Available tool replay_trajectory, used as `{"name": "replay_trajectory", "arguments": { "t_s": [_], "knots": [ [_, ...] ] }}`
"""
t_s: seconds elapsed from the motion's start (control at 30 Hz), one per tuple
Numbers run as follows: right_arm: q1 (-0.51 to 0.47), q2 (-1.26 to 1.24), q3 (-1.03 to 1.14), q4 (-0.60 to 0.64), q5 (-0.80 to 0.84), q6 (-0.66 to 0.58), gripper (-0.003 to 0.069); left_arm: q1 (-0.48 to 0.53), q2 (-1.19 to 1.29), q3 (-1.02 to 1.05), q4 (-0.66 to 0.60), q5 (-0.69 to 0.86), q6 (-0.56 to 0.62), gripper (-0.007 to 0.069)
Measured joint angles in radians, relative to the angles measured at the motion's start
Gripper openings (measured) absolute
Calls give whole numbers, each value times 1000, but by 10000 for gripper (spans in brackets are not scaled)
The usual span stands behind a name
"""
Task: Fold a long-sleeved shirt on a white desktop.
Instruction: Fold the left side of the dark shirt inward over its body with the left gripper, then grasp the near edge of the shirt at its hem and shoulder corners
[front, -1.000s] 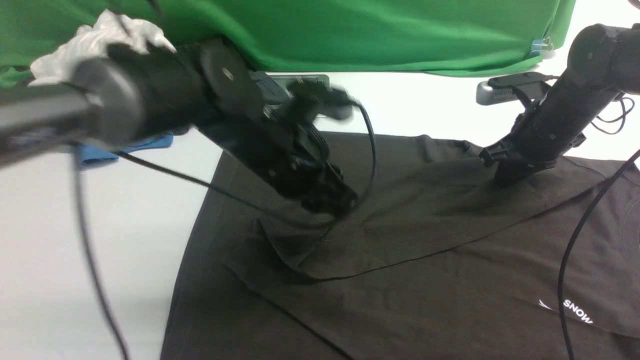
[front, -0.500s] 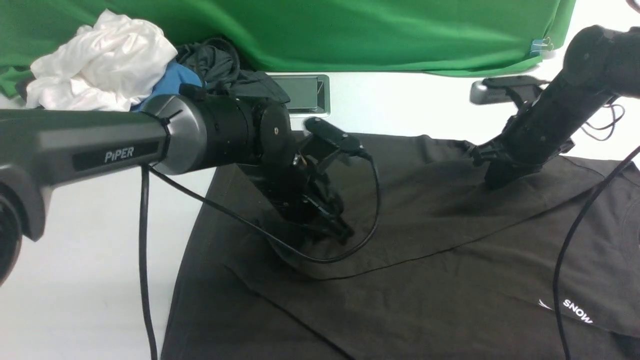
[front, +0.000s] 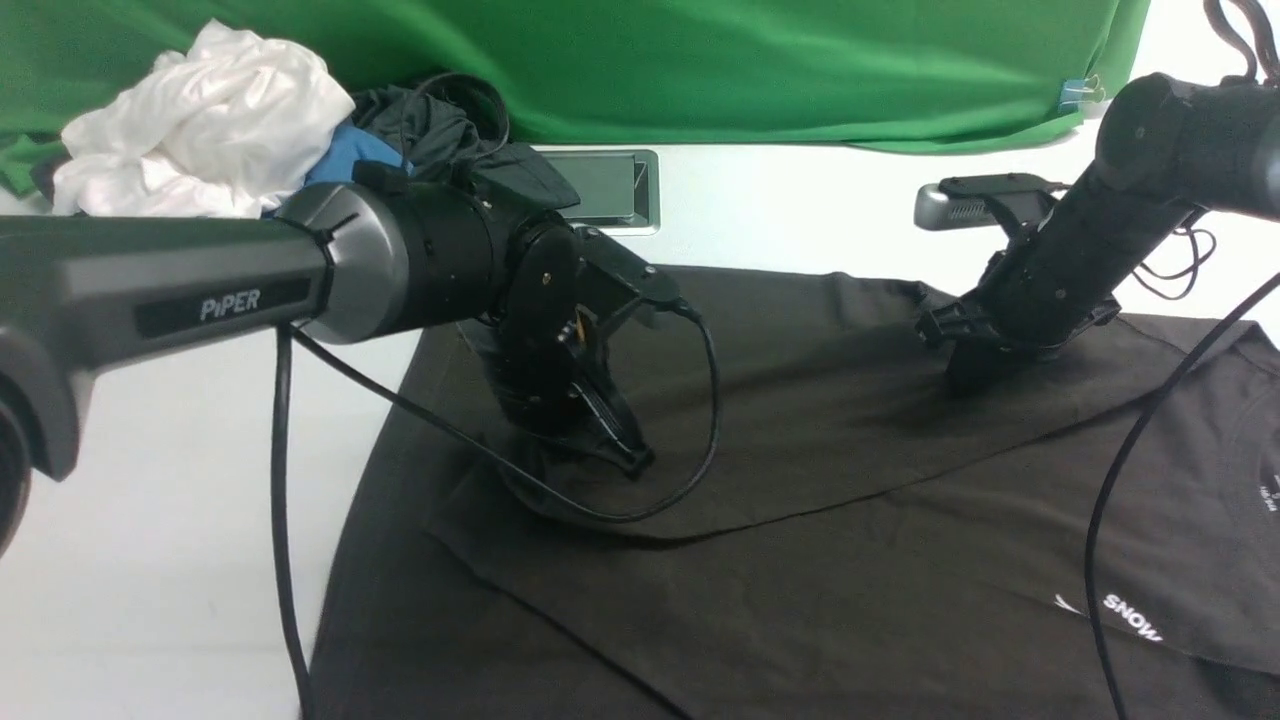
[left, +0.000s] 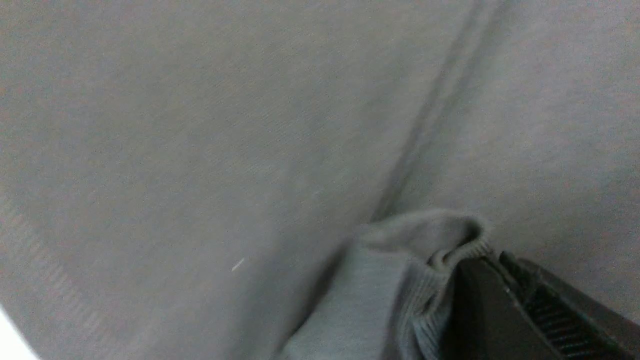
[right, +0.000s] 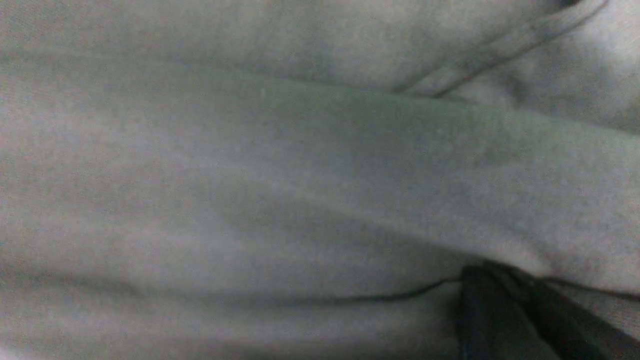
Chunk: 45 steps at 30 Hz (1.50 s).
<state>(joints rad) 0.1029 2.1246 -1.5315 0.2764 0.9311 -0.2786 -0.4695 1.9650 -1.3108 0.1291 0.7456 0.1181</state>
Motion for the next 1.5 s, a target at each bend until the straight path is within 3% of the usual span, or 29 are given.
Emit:
{"name": "replay_trajectory", "arguments": {
  "t_s": [0.3,0.53,0.7,0.87,1.17,1.23,1.4,1.5],
  "knots": [
    [0,1,0,5,3,-8,29,46,-111,3,68,179,-69,19],
    [0,1,0,5,3,-9,29,46,-285,3,26,90,-71,19],
    [0,1,0,5,3,-9,32,46,-268,3,0,92,-57,19],
    [0,1,-10,5,9,-10,35,46,-218,38,-52,74,32,19],
    [-44,-55,-114,-40,24,3,83,100,-211,68,-57,11,41,19],
    [-56,-76,-129,-43,23,5,115,114,-211,69,-62,0,41,19],
    [-67,-74,-134,-46,33,21,367,152,-211,69,-100,-22,64,19],
    [-49,-33,-135,-54,38,-19,472,156,-211,69,-129,-36,73,19]
  ]
}}
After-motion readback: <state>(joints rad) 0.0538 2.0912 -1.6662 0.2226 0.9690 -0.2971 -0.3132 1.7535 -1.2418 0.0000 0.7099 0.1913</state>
